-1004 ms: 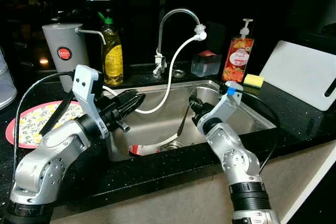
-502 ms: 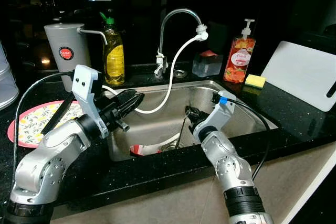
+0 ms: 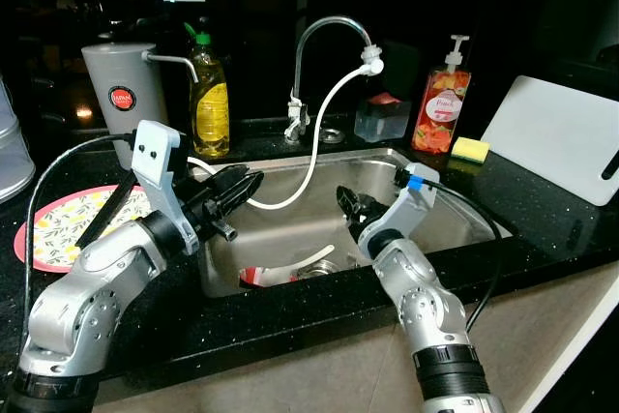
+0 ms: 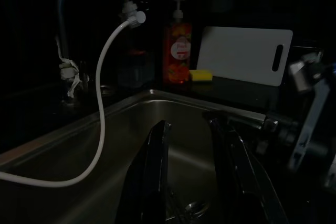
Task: Kitchen organization
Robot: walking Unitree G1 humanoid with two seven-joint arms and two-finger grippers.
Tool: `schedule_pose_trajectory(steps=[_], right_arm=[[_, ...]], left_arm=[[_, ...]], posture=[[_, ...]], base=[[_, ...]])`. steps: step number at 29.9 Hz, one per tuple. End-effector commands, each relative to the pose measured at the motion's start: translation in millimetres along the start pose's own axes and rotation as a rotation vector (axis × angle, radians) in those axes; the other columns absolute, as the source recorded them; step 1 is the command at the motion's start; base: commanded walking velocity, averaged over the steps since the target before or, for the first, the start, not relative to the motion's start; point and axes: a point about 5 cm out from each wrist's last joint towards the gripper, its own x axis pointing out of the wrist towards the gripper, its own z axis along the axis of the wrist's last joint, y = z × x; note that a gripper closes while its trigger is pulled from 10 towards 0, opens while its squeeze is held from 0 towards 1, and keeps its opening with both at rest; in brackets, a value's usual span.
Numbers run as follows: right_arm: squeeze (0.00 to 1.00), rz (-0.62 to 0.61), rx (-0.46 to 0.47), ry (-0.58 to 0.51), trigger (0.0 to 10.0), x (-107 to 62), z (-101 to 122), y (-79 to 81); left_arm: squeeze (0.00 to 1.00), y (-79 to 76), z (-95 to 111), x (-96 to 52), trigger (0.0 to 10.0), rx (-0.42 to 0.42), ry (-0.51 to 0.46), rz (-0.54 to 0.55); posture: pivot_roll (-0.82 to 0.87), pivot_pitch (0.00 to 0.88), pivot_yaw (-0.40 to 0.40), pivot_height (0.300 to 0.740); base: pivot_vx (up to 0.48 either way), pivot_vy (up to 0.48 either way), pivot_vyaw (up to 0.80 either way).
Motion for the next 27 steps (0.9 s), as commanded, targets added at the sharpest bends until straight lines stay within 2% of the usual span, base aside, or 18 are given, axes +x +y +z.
schedule_pose_trajectory(steps=[1, 4, 5, 11, 12, 18, 22, 23, 26, 27], right_arm=[[0.00, 0.006, -0.054, -0.055, 10.0, -2.7, 9.7, 3.4], [0.00, -0.003, -0.064, -0.069, 10.0, -4.3, 12.1, 4.4], [0.00, -0.037, -0.114, -0.103, 10.0, -9.6, 16.4, 4.3], [0.00, -0.094, -0.184, -0.136, 10.0, -19.4, 22.8, 0.0], [0.00, -0.113, -0.214, -0.145, 10.0, -24.2, 26.2, -2.3], [0.00, -0.152, -0.272, -0.150, 10.0, -31.0, 30.0, -7.3], [0.00, -0.187, -0.317, -0.165, 10.0, -35.9, 33.5, -12.7], [0.00, -0.213, -0.343, -0.181, 10.0, -40.1, 35.8, -16.7], [0.00, -0.221, -0.359, -0.198, 10.0, -42.6, 36.5, -18.4], [0.00, -0.221, -0.380, -0.213, 10.0, -45.1, 36.9, -18.9]], left_arm=[[0.00, 4.0, -6.1, 0.3, 10.0, -0.005, 0.023, 0.048], [0.00, 6.1, -7.4, 1.8, 10.0, -0.013, 0.023, 0.080], [0.00, 7.7, -10.7, 5.2, 10.0, -0.009, 0.026, 0.141], [0.00, 12.8, -12.7, 4.6, 10.0, 0.013, 0.039, 0.258], [0.00, 18.0, -14.3, 1.7, 10.0, 0.034, 0.053, 0.330], [0.00, 21.2, -21.8, -2.3, 10.0, 0.039, 0.095, 0.424], [0.00, 15.9, -30.6, -3.7, 10.0, 0.044, 0.134, 0.447], [0.00, 11.4, -35.6, -5.1, 10.0, 0.067, 0.148, 0.459], [0.00, 12.4, -37.9, -7.2, 10.0, 0.112, 0.149, 0.487], [0.00, 14.0, -39.8, -9.5, 10.0, 0.166, 0.143, 0.518]], posture=[[-0.03, 0.013, -0.030, 0.740], [-0.03, 0.013, -0.031, 0.740], [-0.04, 0.017, -0.026, 0.740], [-0.04, 0.021, -0.021, 0.740], [-0.04, 0.024, -0.021, 0.740], [-0.04, 0.028, -0.023, 0.740], [-0.04, 0.035, -0.023, 0.740], [-0.04, 0.035, -0.023, 0.740], [-0.04, 0.036, -0.019, 0.740], [-0.04, 0.036, -0.019, 0.740]], base=[[0.000, 0.000, 0.00], [0.000, 0.000, 0.00], [0.000, 0.000, 0.00], [0.000, 0.000, 0.00], [0.000, 0.000, 0.00], [0.000, 0.000, 0.00], [0.000, 0.000, 0.00], [0.000, 0.000, 0.00], [0.000, 0.000, 0.00], [0.000, 0.000, 0.00]])
